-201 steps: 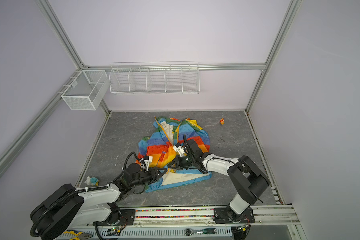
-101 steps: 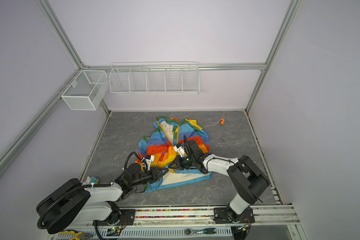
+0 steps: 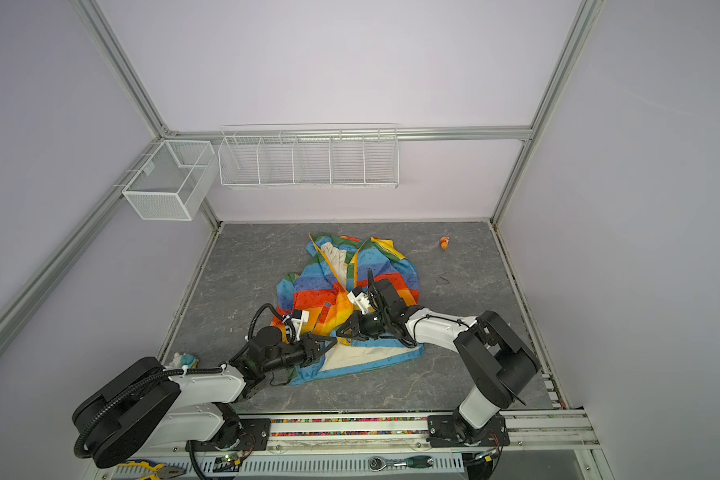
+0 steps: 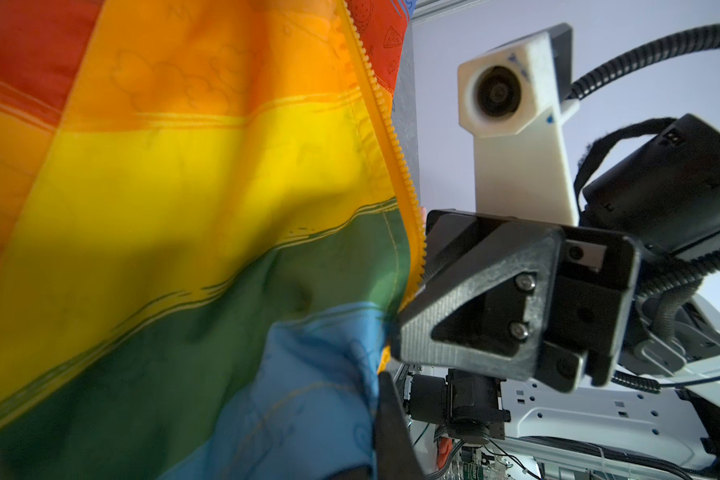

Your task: Zip up the jacket

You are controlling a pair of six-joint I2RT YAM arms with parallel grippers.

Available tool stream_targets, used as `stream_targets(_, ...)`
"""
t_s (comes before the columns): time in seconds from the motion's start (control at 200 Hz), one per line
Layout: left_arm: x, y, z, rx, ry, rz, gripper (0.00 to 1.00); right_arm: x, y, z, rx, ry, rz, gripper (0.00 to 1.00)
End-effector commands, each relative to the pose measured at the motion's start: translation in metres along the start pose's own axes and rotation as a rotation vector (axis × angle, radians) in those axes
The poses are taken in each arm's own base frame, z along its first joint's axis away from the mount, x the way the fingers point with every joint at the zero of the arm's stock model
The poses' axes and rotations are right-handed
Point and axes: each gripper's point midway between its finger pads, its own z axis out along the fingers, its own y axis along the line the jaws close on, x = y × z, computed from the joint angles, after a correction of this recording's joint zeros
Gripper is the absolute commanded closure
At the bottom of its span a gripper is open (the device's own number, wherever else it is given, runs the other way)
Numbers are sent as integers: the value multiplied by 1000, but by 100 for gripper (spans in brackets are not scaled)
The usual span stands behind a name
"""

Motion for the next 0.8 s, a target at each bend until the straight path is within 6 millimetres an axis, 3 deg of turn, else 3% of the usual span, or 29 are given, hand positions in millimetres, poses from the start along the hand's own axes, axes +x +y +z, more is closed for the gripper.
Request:
stream_targets(0.0, -4, -10, 3, 20, -3, 24, 100, 2, 1, 0, -26, -1, 17, 71)
stream_targets(0.095, -5, -11, 4, 24, -5, 25, 100, 3, 4, 2, -26, -5, 19, 70)
stream_targets(0.365, -3, -11, 3, 23, -1, 23, 100, 2, 2, 4, -8, -13, 23, 90)
stream_targets(0.55, -4, -7, 2, 1, -6, 16, 70, 5, -8, 1, 11, -7, 22, 93)
stream_targets(0.795, -3, -2, 5, -9, -2, 5, 63, 7, -13, -1, 11, 5, -4, 93)
